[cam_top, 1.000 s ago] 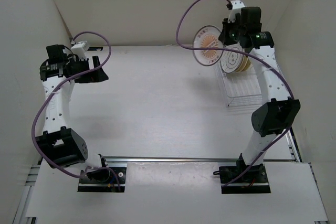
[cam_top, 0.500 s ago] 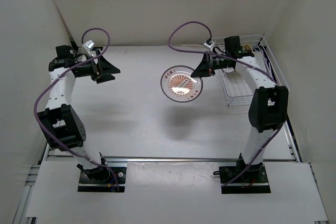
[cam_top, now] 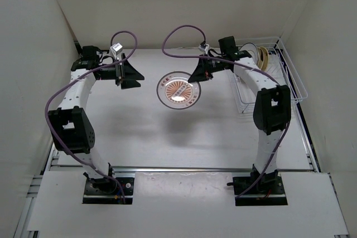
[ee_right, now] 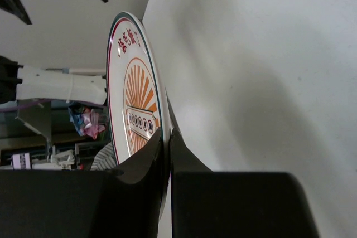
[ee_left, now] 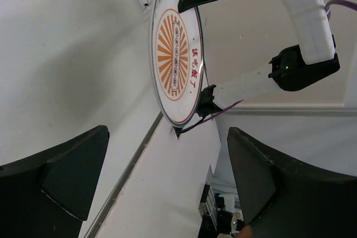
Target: Unload the plates from the dish rack
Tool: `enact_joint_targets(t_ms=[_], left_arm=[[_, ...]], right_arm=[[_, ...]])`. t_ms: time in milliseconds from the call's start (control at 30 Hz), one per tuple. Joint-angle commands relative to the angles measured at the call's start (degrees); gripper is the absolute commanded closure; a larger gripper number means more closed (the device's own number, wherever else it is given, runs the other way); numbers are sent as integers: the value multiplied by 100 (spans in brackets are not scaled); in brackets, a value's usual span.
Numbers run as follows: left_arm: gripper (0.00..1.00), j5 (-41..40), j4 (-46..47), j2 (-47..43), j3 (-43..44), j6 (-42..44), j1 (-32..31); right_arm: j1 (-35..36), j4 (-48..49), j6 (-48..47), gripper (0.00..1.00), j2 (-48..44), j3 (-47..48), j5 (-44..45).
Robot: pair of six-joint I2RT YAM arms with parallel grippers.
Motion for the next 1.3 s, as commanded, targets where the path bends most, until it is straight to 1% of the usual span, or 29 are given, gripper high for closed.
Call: enact_joint_targets(t_ms=[0,33,100,133,333,567,800,933,967,1033,1067,1167,1200,1267], left_arm=[[4,88,131,96,187,-9,67],[4,88,131,97,187,-9,67],[7,17,131,97,187,-9,-2],[7,-139,131,149,187,-9,-3],[7,-386,70,280,187,228,-433],[7,-387,70,545,310,228,-434],[7,-440,70,834,582,228,-741],[12,-440,70,948,714,228,-741],[16,-440,70,949,714,228,-741],[19,-440,70,1001,714,228,-741],[23,-440,70,1002,714,228,-741],[32,-440,70,1002,714,228,-741],[38,-440,70,1054,766,228,-741],[44,-440,70,1055,767,228,-741]], right_arm=[[24,190,214,100,167,500,244],[24,190,214,100,246,605,314],[76,243,267,100,316,711,385],[76,243,328,100,387,764,438],[129,480,583,100,554,1054,438],[129,664,803,100,660,1221,385],[234,770,1049,100,713,1283,385],[235,823,1049,100,765,1283,385],[287,823,1102,100,765,1283,385],[287,875,1102,100,818,1336,385],[339,876,1102,100,870,1336,385],[392,876,1155,100,932,1458,385],[393,876,1155,100,932,1459,385],[445,876,1155,100,932,1511,385]])
